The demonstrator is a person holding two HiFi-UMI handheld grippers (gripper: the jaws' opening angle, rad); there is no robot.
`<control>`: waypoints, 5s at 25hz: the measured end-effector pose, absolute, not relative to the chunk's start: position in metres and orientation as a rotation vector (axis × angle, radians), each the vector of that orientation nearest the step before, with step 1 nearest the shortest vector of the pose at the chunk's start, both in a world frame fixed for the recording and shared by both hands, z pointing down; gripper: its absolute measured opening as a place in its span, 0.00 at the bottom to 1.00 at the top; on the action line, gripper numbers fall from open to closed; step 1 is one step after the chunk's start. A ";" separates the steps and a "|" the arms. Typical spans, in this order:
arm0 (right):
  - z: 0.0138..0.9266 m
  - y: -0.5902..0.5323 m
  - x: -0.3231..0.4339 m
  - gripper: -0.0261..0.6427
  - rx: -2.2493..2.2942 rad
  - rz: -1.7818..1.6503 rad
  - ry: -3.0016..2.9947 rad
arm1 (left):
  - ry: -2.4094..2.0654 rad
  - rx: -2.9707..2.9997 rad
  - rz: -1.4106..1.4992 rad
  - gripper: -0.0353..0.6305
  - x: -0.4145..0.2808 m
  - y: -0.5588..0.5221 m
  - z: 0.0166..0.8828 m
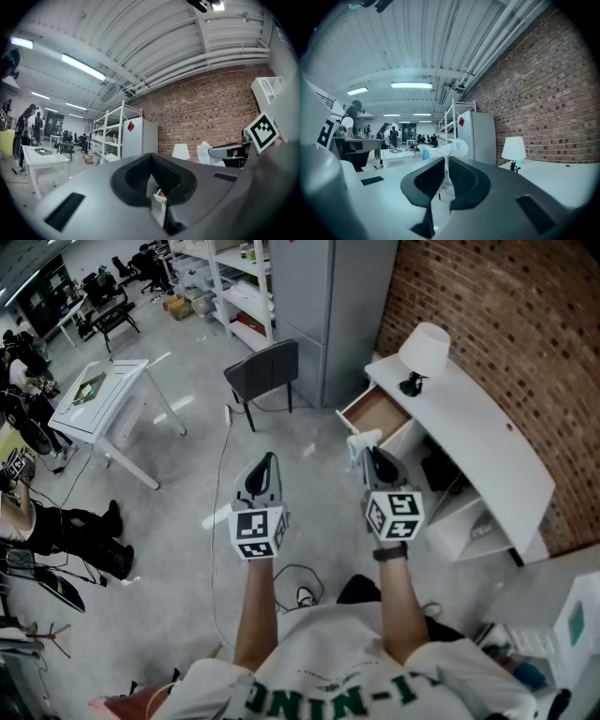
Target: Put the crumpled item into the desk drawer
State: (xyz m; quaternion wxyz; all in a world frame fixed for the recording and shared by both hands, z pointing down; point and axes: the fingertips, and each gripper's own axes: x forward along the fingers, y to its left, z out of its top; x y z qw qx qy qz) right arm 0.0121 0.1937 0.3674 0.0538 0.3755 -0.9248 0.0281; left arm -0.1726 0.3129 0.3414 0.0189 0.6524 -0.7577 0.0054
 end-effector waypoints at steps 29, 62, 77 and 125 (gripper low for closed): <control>0.337 -0.064 -0.058 0.08 0.845 0.161 -3.015 | -2.446 1.895 0.013 0.04 -0.223 0.065 0.323; 0.418 -0.265 0.016 0.08 1.365 0.349 -2.757 | -1.855 2.433 0.215 0.04 -0.145 -0.241 0.383; 0.537 -0.280 -0.007 0.08 1.574 0.697 -2.439 | -1.414 2.540 0.328 0.04 -0.150 -0.299 0.482; 0.971 -0.380 0.003 0.08 1.381 0.869 -1.884 | -1.191 2.471 0.437 0.04 -0.150 -0.396 0.808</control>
